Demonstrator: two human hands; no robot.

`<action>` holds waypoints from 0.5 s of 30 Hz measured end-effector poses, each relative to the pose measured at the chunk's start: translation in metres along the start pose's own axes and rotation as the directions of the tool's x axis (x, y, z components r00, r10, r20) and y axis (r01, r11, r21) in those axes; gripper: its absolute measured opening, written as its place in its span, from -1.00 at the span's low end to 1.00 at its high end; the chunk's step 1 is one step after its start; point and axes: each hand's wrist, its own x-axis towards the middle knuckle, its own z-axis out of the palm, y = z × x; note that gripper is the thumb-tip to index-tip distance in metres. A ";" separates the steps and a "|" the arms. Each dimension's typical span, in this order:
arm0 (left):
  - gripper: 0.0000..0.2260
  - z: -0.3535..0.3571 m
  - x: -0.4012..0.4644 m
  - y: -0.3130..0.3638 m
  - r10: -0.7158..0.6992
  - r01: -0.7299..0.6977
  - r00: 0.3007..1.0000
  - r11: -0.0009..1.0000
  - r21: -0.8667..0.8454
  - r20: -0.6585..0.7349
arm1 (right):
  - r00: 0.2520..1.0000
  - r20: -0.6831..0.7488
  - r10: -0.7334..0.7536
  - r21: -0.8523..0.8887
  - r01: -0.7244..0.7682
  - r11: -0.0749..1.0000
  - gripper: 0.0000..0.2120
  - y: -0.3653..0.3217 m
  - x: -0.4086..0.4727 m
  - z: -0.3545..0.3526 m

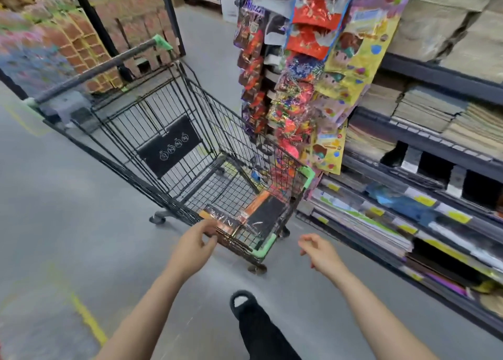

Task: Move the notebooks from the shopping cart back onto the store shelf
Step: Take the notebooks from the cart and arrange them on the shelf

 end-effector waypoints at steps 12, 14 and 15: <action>-0.73 -0.076 0.159 -0.030 0.019 -0.030 0.993 0.995 0.100 0.113 | 1.000 -0.006 0.019 0.055 -0.018 0.998 -0.84 -0.099 0.117 0.043; -0.73 -0.084 0.180 -0.035 0.045 -0.055 0.992 0.994 0.090 0.117 | 0.998 -0.056 0.005 0.077 -0.001 0.997 -0.84 -0.112 0.128 0.051; -0.73 -0.087 0.190 -0.038 0.053 -0.065 0.990 0.994 0.091 0.128 | 0.996 -0.090 -0.009 0.082 0.017 0.996 -0.84 -0.117 0.133 0.054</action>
